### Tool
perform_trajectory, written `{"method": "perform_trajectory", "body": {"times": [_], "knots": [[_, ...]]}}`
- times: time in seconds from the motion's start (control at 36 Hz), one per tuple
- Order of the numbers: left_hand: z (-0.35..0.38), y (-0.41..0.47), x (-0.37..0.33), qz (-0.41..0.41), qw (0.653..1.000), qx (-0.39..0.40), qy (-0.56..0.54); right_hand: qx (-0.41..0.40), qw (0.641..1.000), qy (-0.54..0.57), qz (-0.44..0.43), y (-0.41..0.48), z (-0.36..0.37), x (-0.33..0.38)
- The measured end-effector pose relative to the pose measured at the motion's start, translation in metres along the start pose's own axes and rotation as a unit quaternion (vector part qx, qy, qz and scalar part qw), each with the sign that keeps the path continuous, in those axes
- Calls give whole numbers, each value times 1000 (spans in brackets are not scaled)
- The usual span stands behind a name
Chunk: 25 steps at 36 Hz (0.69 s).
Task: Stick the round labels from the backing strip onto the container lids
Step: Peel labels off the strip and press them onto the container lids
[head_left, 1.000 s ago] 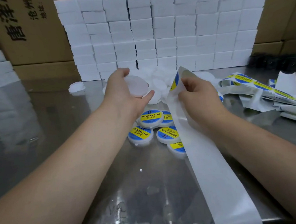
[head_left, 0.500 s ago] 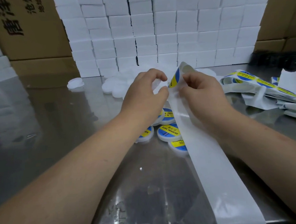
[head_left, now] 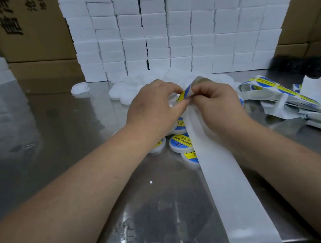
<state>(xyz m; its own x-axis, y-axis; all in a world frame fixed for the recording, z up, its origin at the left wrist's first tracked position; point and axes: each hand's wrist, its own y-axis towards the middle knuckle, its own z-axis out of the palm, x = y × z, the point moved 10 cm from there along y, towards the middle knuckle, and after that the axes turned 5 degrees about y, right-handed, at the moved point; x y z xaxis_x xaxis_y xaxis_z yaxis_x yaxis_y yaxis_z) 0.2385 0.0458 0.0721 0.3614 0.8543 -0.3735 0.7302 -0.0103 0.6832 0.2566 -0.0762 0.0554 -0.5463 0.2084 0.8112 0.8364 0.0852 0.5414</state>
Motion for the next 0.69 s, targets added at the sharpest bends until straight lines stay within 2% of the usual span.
{"method": "perform_trajectory", "body": {"times": [0.22, 0.36, 0.53, 0.61, 0.69], "knots": [[7, -1, 26, -121, 982, 33, -139, -14, 999, -35, 9, 2, -6, 2], [-7, 1, 43, -183, 959, -28, -213, -42, 994, -92, 47, 3, -16, -6], [-11, -2, 71, -278, 923, -80, -255, -29, 996, -86, 10, 2, -11, 0], [-13, -3, 75, -293, 916, -87, -260, -25, 992, -127, -7, 3, -11, 3], [-8, -5, 69, -284, 922, -69, -253, -52, 991, -122, 3, 3, -17, 1]]}}
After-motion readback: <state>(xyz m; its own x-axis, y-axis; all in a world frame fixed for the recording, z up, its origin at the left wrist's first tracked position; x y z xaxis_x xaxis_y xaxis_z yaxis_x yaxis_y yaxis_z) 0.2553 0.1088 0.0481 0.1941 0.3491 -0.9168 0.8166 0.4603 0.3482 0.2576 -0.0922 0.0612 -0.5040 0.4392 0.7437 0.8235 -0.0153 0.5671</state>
